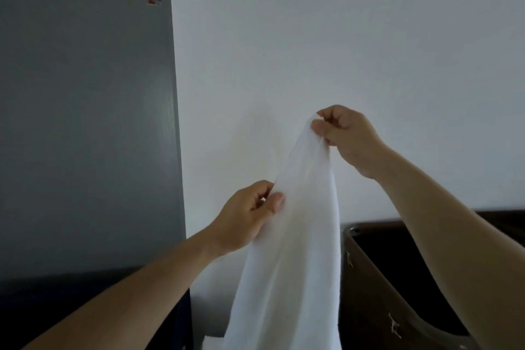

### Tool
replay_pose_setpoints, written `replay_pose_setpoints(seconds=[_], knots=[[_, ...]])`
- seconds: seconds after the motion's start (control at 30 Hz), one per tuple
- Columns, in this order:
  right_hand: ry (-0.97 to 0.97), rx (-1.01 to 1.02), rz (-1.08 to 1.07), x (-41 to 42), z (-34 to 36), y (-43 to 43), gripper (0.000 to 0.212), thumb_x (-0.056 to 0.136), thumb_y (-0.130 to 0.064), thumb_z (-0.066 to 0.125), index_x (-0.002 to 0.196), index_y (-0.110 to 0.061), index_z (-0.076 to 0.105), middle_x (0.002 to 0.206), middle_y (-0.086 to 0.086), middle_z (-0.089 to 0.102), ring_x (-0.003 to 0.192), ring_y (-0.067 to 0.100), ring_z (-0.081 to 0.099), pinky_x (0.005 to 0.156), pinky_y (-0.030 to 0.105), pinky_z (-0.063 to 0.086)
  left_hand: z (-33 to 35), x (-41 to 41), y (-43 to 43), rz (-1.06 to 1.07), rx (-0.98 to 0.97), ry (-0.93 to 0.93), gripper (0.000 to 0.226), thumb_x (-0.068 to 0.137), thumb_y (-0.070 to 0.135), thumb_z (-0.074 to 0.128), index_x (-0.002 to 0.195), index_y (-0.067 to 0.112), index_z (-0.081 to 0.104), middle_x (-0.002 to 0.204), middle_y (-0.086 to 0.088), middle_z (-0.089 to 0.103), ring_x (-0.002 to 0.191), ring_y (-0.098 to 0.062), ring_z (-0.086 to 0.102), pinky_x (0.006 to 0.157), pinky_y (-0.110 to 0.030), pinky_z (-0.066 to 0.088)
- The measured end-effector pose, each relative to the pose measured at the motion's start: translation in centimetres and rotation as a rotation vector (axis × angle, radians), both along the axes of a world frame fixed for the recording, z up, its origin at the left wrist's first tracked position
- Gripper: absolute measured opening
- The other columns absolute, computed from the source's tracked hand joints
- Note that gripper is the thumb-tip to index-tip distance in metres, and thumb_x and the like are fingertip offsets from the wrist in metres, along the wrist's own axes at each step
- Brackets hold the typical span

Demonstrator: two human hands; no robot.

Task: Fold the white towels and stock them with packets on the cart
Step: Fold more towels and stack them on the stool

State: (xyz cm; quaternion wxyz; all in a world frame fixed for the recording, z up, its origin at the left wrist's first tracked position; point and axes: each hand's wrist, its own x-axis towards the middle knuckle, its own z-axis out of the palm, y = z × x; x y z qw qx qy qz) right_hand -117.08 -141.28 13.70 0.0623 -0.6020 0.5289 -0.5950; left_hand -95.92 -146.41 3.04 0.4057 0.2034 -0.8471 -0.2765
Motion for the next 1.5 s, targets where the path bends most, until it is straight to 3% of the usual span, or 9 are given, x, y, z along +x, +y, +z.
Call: replay_pose_setpoints(seconds=[0.37,0.47,0.73,0.87,1.03,1.1,1.27,1.4,1.5], knots=[[-0.117,-0.197,-0.326,-1.2,4.5,-1.1,0.006,0.093,-0.020,0.060,0.098,-0.019,0.063,0.084,-0.007,0.058,0.067,0.005,0.053,0.059,0.020,0.045,-3.0,5.1,-1.2,0.083,-0.007,-0.113,0.034,0.098,0.038,0.053,0.076,0.013,0.056,0.059,0.013,0.046,0.056,-0.004,0.041,0.056,-0.017,0.034],[-0.139,-0.218,-0.335,-0.7,3.5,-1.6,0.004,0.093,-0.022,0.057,0.089,-0.022,0.059,0.075,-0.011,0.052,0.064,0.004,0.049,0.057,0.020,0.040,-5.1,5.7,-1.8,0.116,0.033,-0.137,0.025,0.099,0.032,0.057,0.086,0.012,0.065,0.071,0.003,0.060,0.065,-0.004,0.050,0.064,-0.028,0.044],[-0.148,-0.273,-0.439,-2.5,3.9,-0.1,0.011,0.092,-0.029,0.059,0.100,-0.022,0.064,0.082,-0.007,0.059,0.085,0.016,0.057,0.084,0.036,0.051,-4.6,6.9,-2.4,0.231,-0.062,-0.011,0.017,0.097,0.025,0.062,0.107,0.020,0.074,0.097,0.015,0.072,0.093,-0.001,0.065,0.080,-0.014,0.049],[-0.086,-0.238,-0.467,-3.0,4.3,0.6,0.015,0.093,-0.031,0.059,0.100,-0.021,0.066,0.086,-0.004,0.061,0.086,0.016,0.057,0.084,0.036,0.051,-4.5,7.3,-2.6,0.219,0.045,-0.061,0.016,0.096,0.031,0.062,0.096,0.020,0.073,0.091,0.007,0.073,0.086,-0.012,0.068,0.079,-0.032,0.055],[-0.062,-0.078,-0.495,-4.0,1.4,0.8,0.021,0.095,-0.035,0.058,0.091,-0.015,0.063,0.073,-0.005,0.055,0.079,0.024,0.057,0.076,0.038,0.051,-6.1,7.8,-2.5,0.262,0.114,0.026,0.009,0.097,0.023,0.062,0.104,0.027,0.064,0.087,0.011,0.072,0.082,-0.012,0.067,0.079,-0.031,0.055],[-0.076,-0.035,-0.502,-4.6,0.3,1.1,0.020,0.095,-0.034,0.058,0.093,-0.014,0.062,0.076,-0.005,0.056,0.082,0.024,0.056,0.076,0.037,0.049,-6.1,8.1,-2.6,0.242,0.143,0.000,0.025,0.096,0.023,0.063,0.118,0.032,0.052,0.087,0.009,0.070,0.080,-0.013,0.067,0.078,-0.029,0.054],[-0.156,-0.090,-0.464,-4.1,-2.0,1.3,0.018,0.096,-0.029,0.058,0.092,-0.012,0.057,0.074,-0.004,0.051,0.077,0.021,0.050,0.065,0.030,0.041,-5.3,7.0,-2.2,0.302,0.197,-0.136,0.014,0.096,0.031,0.063,0.096,0.021,0.073,0.088,0.010,0.074,0.082,-0.004,0.068,0.080,-0.027,0.057],[0.049,0.098,-0.143,0.1,-4.9,1.9,0.016,0.094,-0.023,0.064,0.109,-0.024,0.059,0.098,-0.009,0.061,0.077,0.009,0.057,0.055,0.012,0.044,-2.9,4.1,-1.0,0.326,0.210,-0.033,0.016,0.095,0.029,0.065,0.087,0.018,0.073,0.085,0.003,0.073,0.079,-0.015,0.068,0.063,-0.019,0.052],[0.223,0.301,0.128,3.9,-8.7,2.4,0.006,0.092,-0.029,0.066,0.094,-0.024,0.063,0.135,-0.016,0.053,0.114,0.008,0.059,0.091,0.015,0.046,-0.3,1.2,0.5,0.294,0.119,-0.026,0.017,0.094,0.026,0.064,0.085,0.014,0.072,0.077,0.006,0.067,0.066,-0.007,0.059,0.053,-0.012,0.041]])
